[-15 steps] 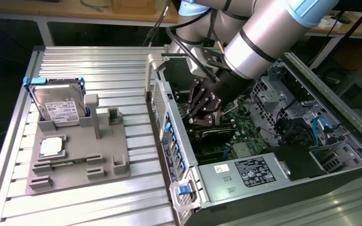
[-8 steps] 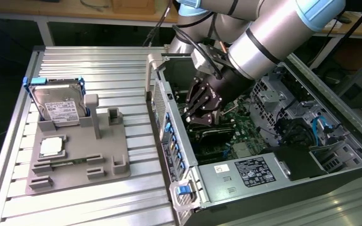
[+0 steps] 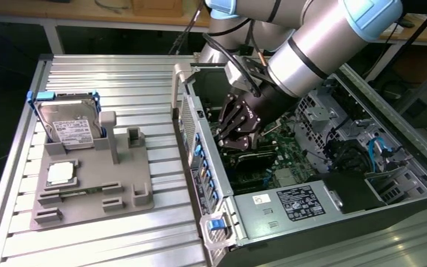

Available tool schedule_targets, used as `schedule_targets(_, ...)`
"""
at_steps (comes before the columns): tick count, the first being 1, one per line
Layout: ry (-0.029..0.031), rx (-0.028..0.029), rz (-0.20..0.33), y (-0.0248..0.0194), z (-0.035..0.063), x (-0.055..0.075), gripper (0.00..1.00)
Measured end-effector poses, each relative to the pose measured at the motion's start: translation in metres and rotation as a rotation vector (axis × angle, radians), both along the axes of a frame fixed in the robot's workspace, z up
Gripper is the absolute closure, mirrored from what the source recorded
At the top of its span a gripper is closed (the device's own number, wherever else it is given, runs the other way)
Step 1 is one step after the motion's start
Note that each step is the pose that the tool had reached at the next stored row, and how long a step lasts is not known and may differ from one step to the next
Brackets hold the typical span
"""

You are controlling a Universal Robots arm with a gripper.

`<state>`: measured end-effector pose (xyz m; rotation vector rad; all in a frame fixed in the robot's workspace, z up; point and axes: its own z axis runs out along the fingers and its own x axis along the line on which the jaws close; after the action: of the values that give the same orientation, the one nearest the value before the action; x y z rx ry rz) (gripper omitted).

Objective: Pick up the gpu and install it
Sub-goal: 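Press down on the gpu until it lock into place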

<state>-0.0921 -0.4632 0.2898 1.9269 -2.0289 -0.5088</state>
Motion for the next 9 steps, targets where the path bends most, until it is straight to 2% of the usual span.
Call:
schedule_targets(6,0.0032,-0.0058,0.0,-0.0001,-0.0075,0.001,0.9)
schedule_targets(8,0.0031,-0.0069,0.0,0.0002,-0.0088,0.0024,0.9)
schedule_targets(9,0.0023,-0.0052,-0.001,0.0015,-0.0071,0.0087,0.9)
